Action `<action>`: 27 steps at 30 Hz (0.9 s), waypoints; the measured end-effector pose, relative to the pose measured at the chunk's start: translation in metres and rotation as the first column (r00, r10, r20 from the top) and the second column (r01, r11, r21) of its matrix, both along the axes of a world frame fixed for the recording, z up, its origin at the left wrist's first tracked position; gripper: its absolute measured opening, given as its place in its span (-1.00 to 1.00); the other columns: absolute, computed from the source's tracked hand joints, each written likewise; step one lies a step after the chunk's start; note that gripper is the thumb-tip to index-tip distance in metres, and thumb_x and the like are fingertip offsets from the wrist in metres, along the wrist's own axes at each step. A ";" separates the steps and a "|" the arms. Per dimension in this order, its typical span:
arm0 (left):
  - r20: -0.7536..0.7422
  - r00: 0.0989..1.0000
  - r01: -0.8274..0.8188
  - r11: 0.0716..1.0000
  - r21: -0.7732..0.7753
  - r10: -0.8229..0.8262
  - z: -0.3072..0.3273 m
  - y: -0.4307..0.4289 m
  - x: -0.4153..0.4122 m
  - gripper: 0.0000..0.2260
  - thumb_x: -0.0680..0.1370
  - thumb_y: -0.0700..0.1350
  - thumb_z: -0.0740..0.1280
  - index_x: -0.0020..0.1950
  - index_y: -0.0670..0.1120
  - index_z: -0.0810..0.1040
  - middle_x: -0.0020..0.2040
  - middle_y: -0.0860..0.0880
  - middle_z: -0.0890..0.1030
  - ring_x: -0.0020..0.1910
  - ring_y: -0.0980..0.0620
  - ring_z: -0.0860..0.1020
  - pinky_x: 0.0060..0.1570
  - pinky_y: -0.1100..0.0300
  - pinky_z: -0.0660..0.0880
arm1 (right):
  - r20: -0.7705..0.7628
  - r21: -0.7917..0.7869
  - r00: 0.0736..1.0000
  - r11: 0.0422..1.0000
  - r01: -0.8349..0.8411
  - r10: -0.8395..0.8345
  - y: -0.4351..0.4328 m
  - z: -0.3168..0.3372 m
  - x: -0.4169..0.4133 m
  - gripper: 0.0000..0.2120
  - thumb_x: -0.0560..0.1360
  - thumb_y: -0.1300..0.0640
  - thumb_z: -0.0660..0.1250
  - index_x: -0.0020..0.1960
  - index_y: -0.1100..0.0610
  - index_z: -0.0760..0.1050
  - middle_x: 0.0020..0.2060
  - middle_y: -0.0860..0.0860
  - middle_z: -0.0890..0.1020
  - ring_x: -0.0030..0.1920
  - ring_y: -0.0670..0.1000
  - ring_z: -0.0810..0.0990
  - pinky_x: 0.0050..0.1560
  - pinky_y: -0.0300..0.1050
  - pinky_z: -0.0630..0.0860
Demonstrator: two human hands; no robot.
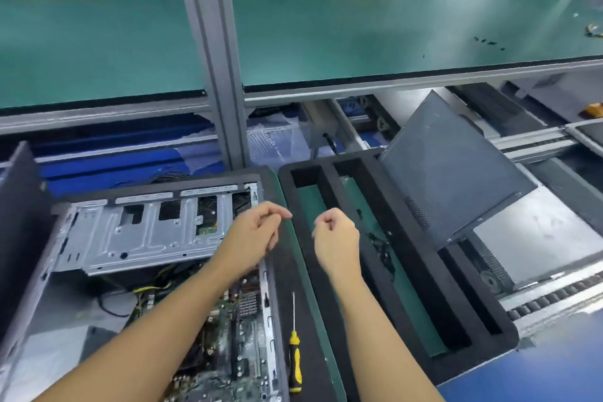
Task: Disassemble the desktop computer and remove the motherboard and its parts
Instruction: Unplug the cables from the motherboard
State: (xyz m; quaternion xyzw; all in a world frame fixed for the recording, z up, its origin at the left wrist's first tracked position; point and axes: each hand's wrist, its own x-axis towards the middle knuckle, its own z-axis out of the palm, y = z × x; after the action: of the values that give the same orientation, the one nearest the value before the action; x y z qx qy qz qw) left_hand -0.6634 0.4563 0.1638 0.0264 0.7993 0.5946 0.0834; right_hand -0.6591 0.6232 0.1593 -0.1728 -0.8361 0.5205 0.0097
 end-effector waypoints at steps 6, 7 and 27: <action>0.113 0.992 0.067 0.986 -0.153 -0.050 0.008 -0.095 0.027 -0.66 0.65 -0.21 0.13 -0.09 0.11 0.61 -0.44 0.02 0.53 -0.45 0.08 0.41 -0.43 0.27 0.34 | -0.002 -0.110 0.994 0.988 -0.109 0.110 -0.062 0.008 0.011 -0.80 0.50 0.23 0.14 -0.22 0.07 0.49 -0.28 0.05 0.64 -0.36 0.04 0.47 -0.34 -0.15 0.38; 0.135 0.989 0.079 0.981 -0.177 -0.055 0.006 -0.109 0.033 -0.68 0.65 -0.21 0.12 -0.08 0.08 0.61 -0.41 0.01 0.56 -0.40 0.01 0.44 -0.38 0.22 0.37 | 0.002 -0.110 0.993 0.987 -0.117 0.117 -0.071 0.008 0.013 -0.81 0.49 0.22 0.14 -0.22 0.09 0.49 -0.29 0.07 0.63 -0.35 0.05 0.48 -0.35 -0.13 0.40; 0.322 0.944 0.256 0.452 -0.854 0.076 -0.031 -0.220 0.094 -0.64 0.49 -0.06 0.09 0.22 0.08 0.52 0.19 0.03 0.60 0.08 -0.04 0.55 0.04 0.06 0.47 | 0.458 0.244 0.762 0.761 -0.602 0.457 -0.142 -0.035 0.090 -0.78 0.59 0.24 0.11 0.12 0.06 0.48 -0.19 -0.01 0.59 -0.37 -0.05 0.45 -0.33 -0.20 0.41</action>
State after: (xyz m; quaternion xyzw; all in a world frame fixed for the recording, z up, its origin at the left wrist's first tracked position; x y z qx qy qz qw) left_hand -0.5695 0.2368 0.1332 -0.0732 0.9639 0.0814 0.2428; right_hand -0.5695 0.4813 0.1245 -0.0147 -0.9198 0.2880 -0.2661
